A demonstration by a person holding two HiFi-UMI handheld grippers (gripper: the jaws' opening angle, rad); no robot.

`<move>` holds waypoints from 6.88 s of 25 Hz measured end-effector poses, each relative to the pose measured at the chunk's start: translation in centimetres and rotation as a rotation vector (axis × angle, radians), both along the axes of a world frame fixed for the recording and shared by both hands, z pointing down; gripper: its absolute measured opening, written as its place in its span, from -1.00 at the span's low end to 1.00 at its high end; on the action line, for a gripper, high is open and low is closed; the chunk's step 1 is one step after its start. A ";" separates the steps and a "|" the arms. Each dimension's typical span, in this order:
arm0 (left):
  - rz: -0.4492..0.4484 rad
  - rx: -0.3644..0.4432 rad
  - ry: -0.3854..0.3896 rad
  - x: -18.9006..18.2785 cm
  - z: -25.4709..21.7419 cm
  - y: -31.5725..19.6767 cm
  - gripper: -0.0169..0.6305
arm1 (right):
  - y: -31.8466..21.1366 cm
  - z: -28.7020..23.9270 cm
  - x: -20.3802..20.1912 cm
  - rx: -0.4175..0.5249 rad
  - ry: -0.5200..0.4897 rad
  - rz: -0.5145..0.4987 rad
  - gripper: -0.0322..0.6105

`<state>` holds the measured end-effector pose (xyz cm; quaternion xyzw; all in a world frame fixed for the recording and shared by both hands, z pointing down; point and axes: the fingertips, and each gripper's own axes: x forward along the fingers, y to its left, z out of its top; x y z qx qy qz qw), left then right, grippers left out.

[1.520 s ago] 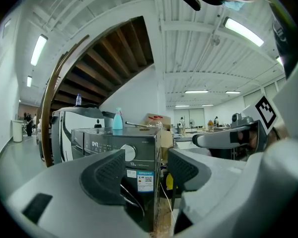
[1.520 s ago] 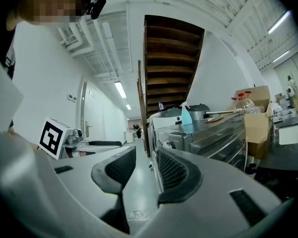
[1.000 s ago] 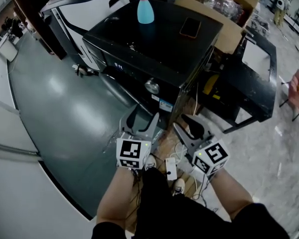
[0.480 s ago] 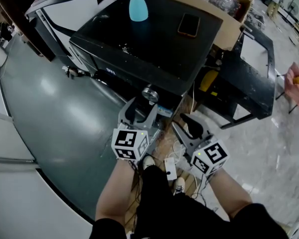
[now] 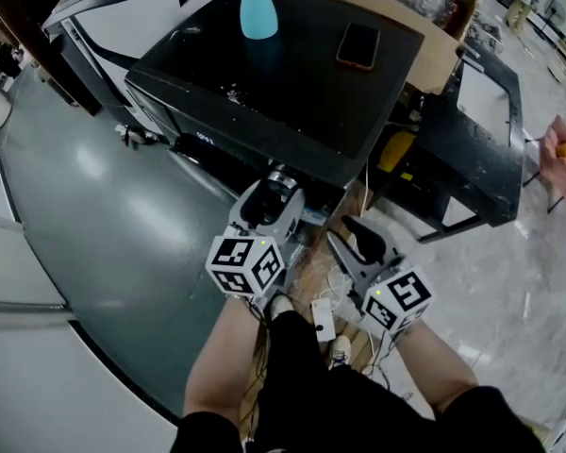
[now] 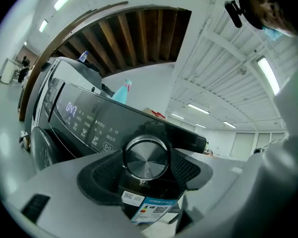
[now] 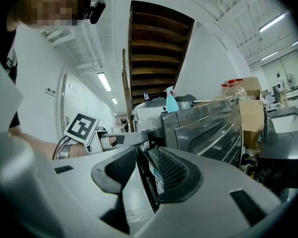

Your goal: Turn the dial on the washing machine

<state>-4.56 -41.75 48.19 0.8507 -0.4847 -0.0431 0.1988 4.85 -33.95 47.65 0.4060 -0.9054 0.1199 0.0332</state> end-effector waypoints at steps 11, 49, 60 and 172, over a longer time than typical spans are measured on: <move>-0.006 0.025 -0.073 0.1 0.0 -0.1 -0.10 | -0.2 0.1 1.1 -0.009 -0.011 0.009 -0.48; -0.019 -0.035 0.076 0.0 1.2 0.1 -0.06 | -0.8 -0.1 0.3 -0.005 -0.018 -0.028 -0.49; 0.001 -0.034 0.037 0.2 1.1 0.2 -0.10 | -0.4 0.0 -0.3 -0.010 -0.017 -0.035 -0.49; -0.188 0.202 -0.313 -9.1 -8.4 44.2 -0.93 | 31.6 -8.1 -6.9 0.112 -0.069 -0.142 -0.58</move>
